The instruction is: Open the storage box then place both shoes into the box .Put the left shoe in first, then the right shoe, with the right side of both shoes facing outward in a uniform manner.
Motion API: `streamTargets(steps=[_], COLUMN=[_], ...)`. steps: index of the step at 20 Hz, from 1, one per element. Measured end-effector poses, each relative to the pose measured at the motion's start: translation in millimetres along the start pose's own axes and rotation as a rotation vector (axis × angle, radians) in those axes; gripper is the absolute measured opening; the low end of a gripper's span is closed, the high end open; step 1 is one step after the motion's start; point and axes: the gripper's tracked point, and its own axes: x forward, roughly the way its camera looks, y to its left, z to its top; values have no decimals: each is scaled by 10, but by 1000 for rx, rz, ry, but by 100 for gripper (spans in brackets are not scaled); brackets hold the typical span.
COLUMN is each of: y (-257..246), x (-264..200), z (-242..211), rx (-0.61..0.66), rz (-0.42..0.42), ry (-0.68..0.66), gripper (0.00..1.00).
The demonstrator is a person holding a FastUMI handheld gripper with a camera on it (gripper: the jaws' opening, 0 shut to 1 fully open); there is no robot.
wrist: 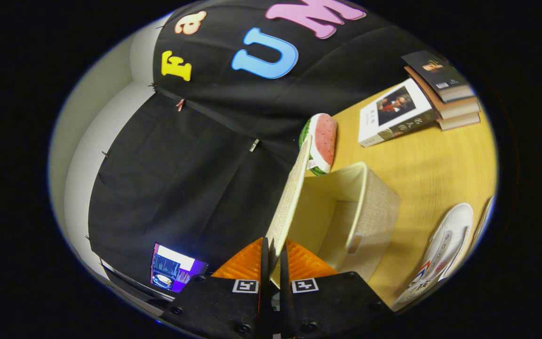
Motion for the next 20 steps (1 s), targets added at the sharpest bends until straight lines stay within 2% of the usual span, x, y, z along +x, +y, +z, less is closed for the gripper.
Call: streamTargets(steps=[5, 11, 12, 15, 16, 19, 20], y=[566, 1065, 1121, 1169, 1179, 1200, 1188], x=[353, 941, 1037, 1245, 1313, 1462, 1501], z=[103, 48, 18, -42, -48, -136, -171], rx=[-106, -123, -132, -182, -180, -164, -165], rz=[19, 69, 78, 65, 64, 62, 57], ry=[10, 26, 34, 56, 57, 81, 91], gripper=[11, 13, 16, 28, 40, 60, 74])
